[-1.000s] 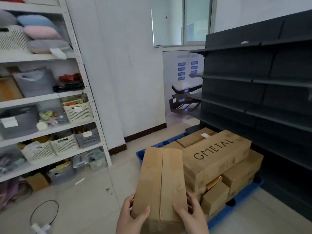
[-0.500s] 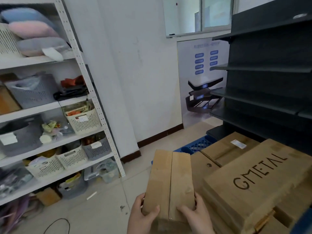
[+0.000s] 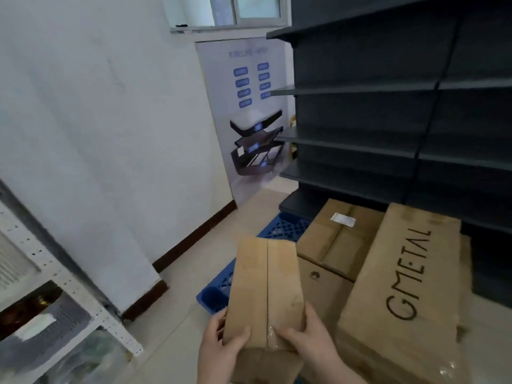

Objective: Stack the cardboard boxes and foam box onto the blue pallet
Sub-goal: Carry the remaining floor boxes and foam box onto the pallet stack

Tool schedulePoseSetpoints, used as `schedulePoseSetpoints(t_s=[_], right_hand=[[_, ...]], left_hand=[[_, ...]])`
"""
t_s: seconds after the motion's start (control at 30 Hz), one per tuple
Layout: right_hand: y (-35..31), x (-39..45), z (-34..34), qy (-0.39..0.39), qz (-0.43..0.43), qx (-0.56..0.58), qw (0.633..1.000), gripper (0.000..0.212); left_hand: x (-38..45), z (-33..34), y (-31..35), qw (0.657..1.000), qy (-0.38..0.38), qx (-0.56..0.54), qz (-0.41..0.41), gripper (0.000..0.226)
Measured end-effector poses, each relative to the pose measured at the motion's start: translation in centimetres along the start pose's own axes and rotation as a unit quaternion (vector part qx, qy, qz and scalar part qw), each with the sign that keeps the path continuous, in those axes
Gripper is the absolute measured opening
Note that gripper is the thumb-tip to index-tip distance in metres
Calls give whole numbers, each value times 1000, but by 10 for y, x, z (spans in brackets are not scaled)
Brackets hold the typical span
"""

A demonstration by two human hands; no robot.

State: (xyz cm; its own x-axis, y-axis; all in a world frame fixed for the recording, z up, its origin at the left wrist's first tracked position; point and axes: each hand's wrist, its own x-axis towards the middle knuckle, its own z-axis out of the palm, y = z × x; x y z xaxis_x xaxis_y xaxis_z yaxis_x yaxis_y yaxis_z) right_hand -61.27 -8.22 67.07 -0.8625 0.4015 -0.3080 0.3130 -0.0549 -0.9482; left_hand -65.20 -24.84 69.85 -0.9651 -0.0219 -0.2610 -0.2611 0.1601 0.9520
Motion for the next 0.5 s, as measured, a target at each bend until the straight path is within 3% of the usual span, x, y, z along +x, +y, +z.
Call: schedulePoseSetpoints(t_s=[0.2,0.3,0.4,0.5], right_hand=[[-8,73,12,77,68,29,994,89],[-1,111,2,119,88,48,988,83],[3,159,-13,151,98,70,981,80],[0,217,-35,166,113,91,975,91]], left_hand=[[121,27,23,987,-142,73,-22,55],[169,62,27,973,-205,105,-10,58],[216,100,32,957,-249,149,9,59],[260,149,45,942,-272,194,26,61]])
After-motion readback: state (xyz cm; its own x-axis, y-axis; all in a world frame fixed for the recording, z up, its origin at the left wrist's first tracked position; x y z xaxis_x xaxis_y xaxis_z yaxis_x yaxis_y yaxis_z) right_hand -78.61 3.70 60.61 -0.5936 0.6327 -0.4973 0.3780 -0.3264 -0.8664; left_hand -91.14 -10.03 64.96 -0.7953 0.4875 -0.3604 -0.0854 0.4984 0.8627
